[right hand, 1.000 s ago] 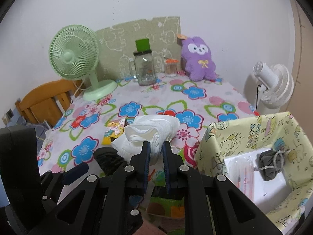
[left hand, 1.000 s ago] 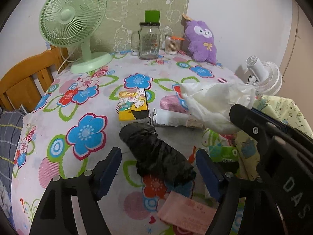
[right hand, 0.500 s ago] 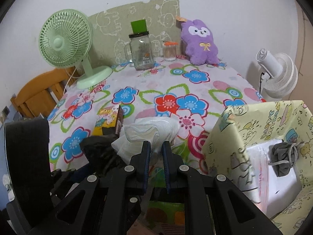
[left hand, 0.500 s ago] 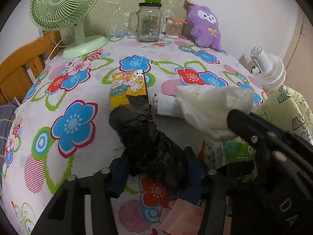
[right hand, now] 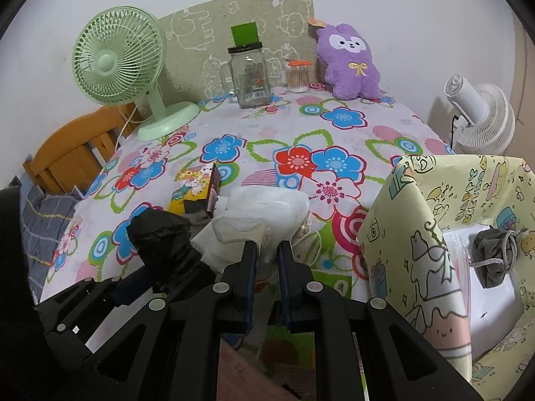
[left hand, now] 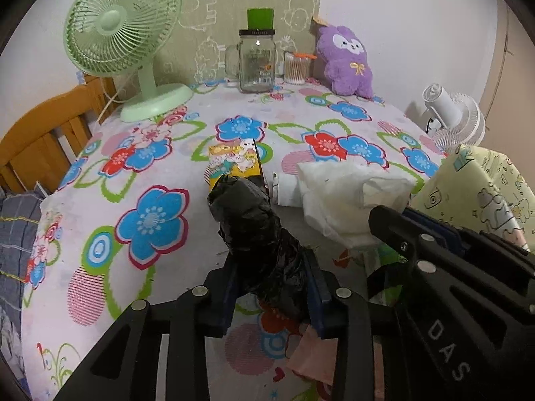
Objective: Organize soft objects
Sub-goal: 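Grasp and lift the black umbrella with the left tool while the right tool holds the white cloth, then carry the umbrella with the left tool while the right tool carries the cloth toward the box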
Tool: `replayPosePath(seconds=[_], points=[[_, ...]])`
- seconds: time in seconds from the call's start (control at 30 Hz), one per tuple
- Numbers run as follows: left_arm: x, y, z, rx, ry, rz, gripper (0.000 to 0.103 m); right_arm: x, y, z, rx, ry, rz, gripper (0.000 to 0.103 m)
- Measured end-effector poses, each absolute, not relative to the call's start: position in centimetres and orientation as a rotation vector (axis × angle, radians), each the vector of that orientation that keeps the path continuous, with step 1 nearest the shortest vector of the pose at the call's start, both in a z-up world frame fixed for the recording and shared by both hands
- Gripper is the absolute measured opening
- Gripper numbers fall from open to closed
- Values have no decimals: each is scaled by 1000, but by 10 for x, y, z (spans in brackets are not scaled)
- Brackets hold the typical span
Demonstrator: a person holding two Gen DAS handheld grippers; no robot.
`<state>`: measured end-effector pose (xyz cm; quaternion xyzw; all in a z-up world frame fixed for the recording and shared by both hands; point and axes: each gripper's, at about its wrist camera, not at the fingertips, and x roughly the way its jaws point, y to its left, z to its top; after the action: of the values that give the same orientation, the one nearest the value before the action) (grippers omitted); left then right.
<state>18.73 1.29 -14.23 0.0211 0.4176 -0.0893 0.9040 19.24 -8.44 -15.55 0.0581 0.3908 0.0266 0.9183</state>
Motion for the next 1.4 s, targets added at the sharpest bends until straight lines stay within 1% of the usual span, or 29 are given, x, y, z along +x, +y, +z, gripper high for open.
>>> replayPosePath(seconds=[0.6, 0.83, 1.03, 1.23, 1.33, 1.4], points=[[136, 13, -94, 34, 755, -153, 35, 142, -83, -110, 108, 700, 102, 16], [116, 9, -75, 32, 708, -150, 35, 122, -86, -91, 102, 659, 115, 14], [106, 10, -73, 26, 699, -145, 35, 111, -86, -85, 93, 647, 128, 13], [100, 14, -88, 33, 735, -139, 35, 108, -81, -102, 89, 699, 163, 13], [100, 17, -96, 33, 750, -137, 35, 111, -76, -111, 70, 728, 161, 15], [103, 19, -101, 29, 760, -142, 36, 113, -73, -116, 65, 750, 162, 25]])
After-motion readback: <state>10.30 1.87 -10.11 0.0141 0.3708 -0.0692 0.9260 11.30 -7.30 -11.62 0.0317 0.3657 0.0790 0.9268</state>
